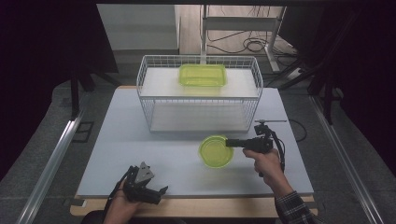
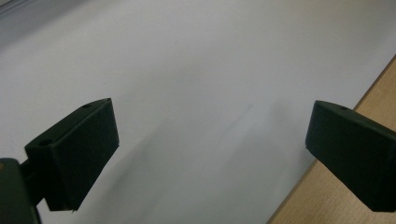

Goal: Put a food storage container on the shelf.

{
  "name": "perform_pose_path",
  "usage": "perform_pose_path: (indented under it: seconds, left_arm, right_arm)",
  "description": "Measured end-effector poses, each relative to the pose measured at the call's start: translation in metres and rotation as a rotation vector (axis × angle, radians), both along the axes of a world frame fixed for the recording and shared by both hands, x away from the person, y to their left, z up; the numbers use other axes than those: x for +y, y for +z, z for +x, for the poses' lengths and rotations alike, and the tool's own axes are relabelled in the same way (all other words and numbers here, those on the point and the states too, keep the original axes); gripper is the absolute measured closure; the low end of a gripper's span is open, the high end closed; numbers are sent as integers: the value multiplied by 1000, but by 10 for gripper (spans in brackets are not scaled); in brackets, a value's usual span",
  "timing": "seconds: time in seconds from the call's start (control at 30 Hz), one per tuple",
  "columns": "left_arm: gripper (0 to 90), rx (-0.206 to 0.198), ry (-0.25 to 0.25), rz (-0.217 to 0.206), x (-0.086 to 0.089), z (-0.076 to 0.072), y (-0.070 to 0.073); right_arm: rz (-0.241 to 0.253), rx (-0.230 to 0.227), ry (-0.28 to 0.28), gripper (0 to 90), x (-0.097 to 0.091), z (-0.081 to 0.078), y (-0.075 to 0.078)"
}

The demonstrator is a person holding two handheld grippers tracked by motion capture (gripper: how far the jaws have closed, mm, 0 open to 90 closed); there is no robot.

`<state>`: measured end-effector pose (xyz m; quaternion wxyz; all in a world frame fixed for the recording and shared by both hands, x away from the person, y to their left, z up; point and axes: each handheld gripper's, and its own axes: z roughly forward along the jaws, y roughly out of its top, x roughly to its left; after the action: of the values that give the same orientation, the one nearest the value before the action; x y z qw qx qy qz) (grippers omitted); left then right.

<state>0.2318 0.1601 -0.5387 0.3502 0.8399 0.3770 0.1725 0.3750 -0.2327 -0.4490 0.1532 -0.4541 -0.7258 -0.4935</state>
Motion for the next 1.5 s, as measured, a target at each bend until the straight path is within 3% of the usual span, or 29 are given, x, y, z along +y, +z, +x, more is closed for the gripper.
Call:
perform_pose_path:
  seconds: [0.3, 0.83, 1.5]
  left_arm:
    - [24, 0, 0, -1, 0, 0, 0]
    - [24, -2, 3, -7, 1, 0, 0]
    - [24, -2, 4, -12, 2, 0, 1]
  right_arm:
    - [20, -29, -15, 813, 1, 5, 21]
    - [52, -118, -41, 813, 8, 21, 79]
    - [95, -171, -72, 813, 26, 43, 132]
